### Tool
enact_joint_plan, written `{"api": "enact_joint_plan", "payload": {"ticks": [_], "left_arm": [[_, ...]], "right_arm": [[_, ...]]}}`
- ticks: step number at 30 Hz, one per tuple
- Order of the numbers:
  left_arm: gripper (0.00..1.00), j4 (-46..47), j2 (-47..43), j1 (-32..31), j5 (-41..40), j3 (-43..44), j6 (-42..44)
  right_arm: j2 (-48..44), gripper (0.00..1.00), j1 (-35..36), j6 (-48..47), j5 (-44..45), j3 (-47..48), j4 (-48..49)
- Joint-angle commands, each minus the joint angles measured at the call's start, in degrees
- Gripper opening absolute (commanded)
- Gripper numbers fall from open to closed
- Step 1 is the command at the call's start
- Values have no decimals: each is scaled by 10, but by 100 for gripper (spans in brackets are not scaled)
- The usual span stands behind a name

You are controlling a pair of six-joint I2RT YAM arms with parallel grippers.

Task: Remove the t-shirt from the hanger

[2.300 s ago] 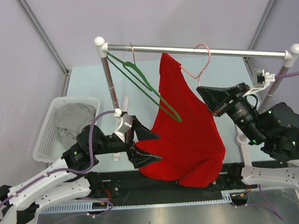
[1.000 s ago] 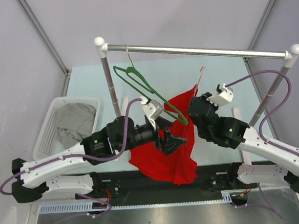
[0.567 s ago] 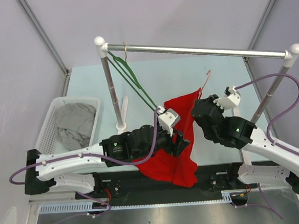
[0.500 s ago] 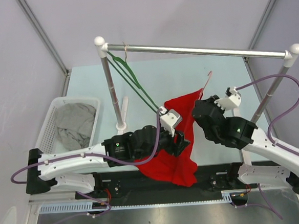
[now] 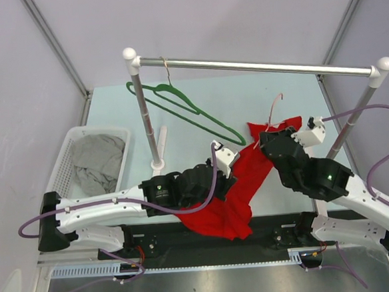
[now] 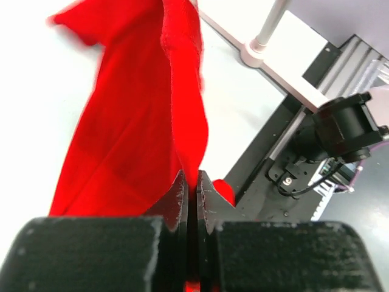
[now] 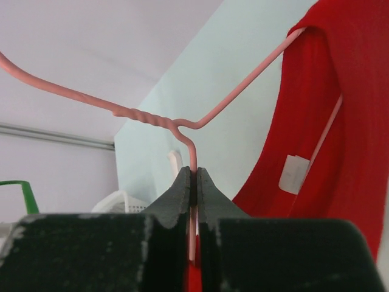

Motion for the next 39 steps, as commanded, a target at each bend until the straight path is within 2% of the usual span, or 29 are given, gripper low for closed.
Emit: {"api": "enact_joint_plan", "payload": {"ticks": [1,3,6,13,20,22,23,26,29,30,31,33,34,37,39], "left_arm": [[0,39,-31,-8,5,7,12],[0,45,-41,-8,10,0,8],[0,52,-58,-8,13,-9,0],[0,71,-89,-8,20,-29,-9],[0,65,-91,-8,26,-28,-7],[0,64,-93,-8,27,-30,-5],[0,63,-94,-8,25,-31,-4],[0,65,-94,-8,23,-32,4],[1,62,-95,-8,20,-39,10],[2,60,-97,-8,11,-41,11],[12,56,-99,-7,5,-44,10],[24,46,-103,-7,-9,-48,10],[34,45,-109,-7,-11,-55,9],[51,43,-120,-7,-8,-75,4],[55,44,-133,-7,-7,-88,-3]], "right_arm": [[-44,9,3,-30,-39,-32,77],[-73,19,3,-66,-48,-50,114],[-103,28,3,-83,-59,-77,141],[-129,33,2,-119,-85,-99,181],[-117,32,2,-135,-121,-113,232],[-109,29,2,-135,-124,-112,237],[-102,16,2,-133,-125,-112,236],[-99,0,3,-121,-107,-111,234],[-92,0,3,-109,-88,-107,228],[-91,0,3,-98,-85,-105,224],[-90,0,2,-91,-82,-103,218],[-90,0,2,-71,-73,-104,217],[-90,0,2,-65,-72,-110,218],[-86,0,2,-47,-66,-111,220],[-85,0,2,-42,-65,-111,221]]}}
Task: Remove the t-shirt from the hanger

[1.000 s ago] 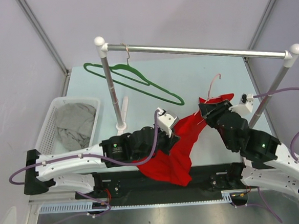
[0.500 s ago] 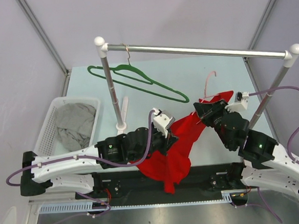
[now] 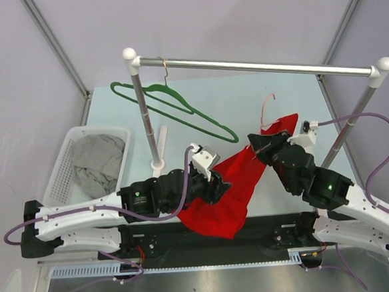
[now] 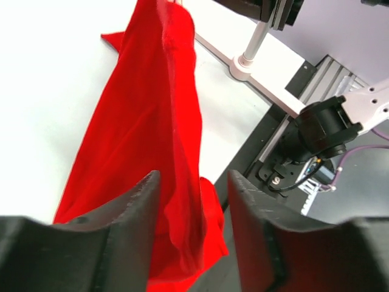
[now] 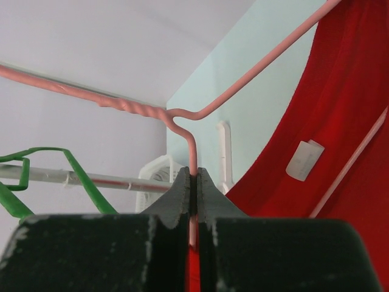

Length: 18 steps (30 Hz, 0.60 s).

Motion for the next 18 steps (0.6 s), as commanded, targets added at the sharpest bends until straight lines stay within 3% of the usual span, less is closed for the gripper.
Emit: {"api": "enact_joint_plan", "payload": {"ticks": [1,8,18], "left_arm": [[56,19,-34,-2,-3,-36,-12],[56,36,-49,-2,33,-92,-46],[40,56,-54,-2,43,-132,-80]], "right_arm": [[-2,0,1,36,40,1,16],[-5,0,1,35,47,6,20],[-24,0,1,51,66,-2,10]]}}
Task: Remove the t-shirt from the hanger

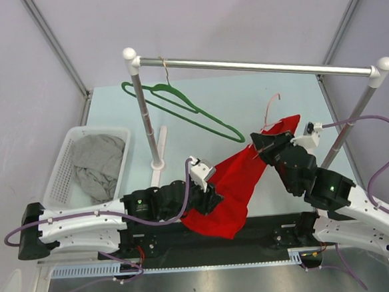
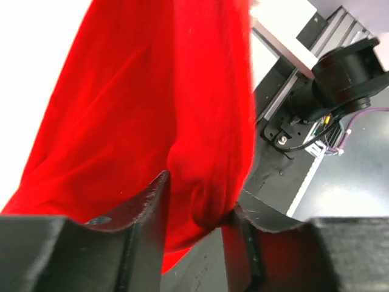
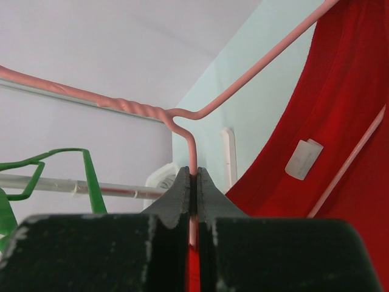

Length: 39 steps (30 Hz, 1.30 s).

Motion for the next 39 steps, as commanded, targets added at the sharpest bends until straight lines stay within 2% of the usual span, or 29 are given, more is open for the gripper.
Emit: {"api": "enact_joint_plan", "payload": {"ticks": [1,5,6,9,12,19,27,39], "left_arm": [[38,30,-10,-2,9,-8,-22],[26,23,-13,-3,-3,-3,-23],[16,18,-14,-2,-6,-3,-22],[0,-8,-25,-2,-40,3,-24],[0,-37,-48,-2,-103,2,-43],[0,-41,-130,-2,-166,-33,-61],[0,-77,-188,-2,-222,-57,-82],[0,-116,-214,-2,-259,-64,-89]], "right_arm": [[-18,0,1,31,47,0,13],[-22,0,2,48,50,-10,12],[-22,0,1,52,51,-12,11],[-22,0,1,62,58,-13,11],[-19,0,1,83,64,-15,5],[-8,0,1,130,95,-15,-20],[-25,0,2,249,144,-20,-106],[-58,0,1,246,168,-37,-107]]}}
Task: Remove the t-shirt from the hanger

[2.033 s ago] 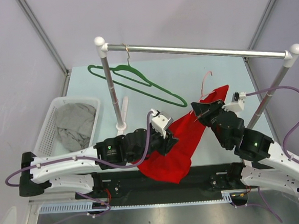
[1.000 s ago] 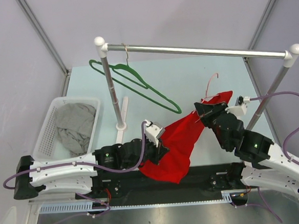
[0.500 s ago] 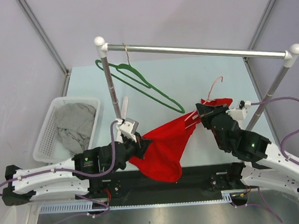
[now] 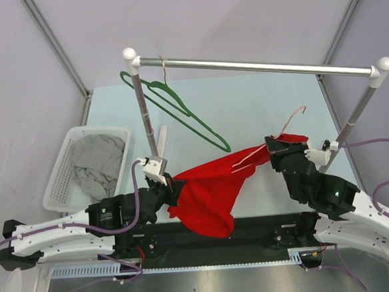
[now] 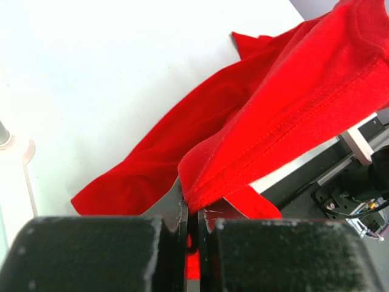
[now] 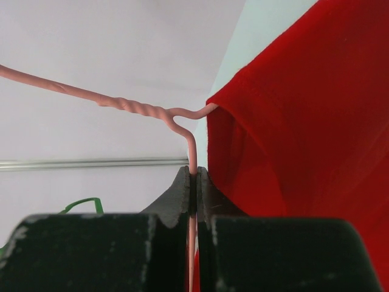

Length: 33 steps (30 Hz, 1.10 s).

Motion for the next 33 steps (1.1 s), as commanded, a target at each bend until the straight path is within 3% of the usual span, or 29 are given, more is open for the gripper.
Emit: {"api": "enact_joint_plan", "payload": {"ticks": [1,20,28,33], "left_arm": [[0,-15,-13,-2,-44,-2,-8],[0,-39,-17,-2,-78,1,-6],[0,39,35,-1,-52,19,40],[0,89,82,-1,-31,46,67]], "right_arm": [[-16,0,1,14,73,-1,-6],[-60,0,1,-39,44,-14,27],[-61,0,1,-139,-44,4,62],[-69,0,1,-118,-100,11,51]]}}
